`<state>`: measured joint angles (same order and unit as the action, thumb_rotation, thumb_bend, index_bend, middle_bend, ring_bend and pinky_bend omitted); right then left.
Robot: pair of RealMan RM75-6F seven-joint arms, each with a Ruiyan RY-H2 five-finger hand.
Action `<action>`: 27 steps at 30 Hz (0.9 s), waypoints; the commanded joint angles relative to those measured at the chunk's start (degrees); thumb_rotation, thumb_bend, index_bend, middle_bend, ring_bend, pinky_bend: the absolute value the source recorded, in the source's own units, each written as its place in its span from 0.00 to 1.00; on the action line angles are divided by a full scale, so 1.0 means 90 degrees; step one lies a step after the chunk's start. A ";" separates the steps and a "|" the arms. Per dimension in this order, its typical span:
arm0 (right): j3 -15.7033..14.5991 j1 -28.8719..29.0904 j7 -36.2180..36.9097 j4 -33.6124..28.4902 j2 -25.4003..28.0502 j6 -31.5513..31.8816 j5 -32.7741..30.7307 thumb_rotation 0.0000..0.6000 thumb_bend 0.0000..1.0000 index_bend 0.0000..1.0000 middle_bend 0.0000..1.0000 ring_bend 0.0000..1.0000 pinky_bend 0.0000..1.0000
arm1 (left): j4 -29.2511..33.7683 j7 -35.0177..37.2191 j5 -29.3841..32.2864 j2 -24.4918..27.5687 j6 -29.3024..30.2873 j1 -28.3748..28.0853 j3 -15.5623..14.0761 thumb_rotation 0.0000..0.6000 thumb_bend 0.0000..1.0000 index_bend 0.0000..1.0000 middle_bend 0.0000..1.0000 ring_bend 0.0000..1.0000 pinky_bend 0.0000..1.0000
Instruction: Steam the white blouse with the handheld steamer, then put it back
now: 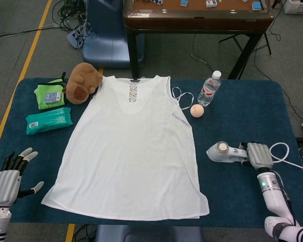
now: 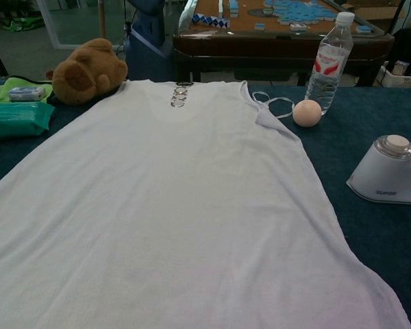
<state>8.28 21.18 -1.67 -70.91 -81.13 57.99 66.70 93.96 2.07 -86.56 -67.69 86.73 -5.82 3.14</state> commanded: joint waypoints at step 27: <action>-0.0190 -0.0085 0.3775 0.2771 -0.1285 0.1539 0.1878 1.00 0.50 0.91 0.89 0.77 0.69 | 0.0154 -0.0084 -0.0308 0.0258 -0.0393 -0.0364 0.0014 1.00 0.14 0.17 0.10 0.12 0.00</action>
<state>6.82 20.52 31.24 -46.92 -91.97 70.98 82.80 95.11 1.39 -88.96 -65.65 83.53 -8.76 3.30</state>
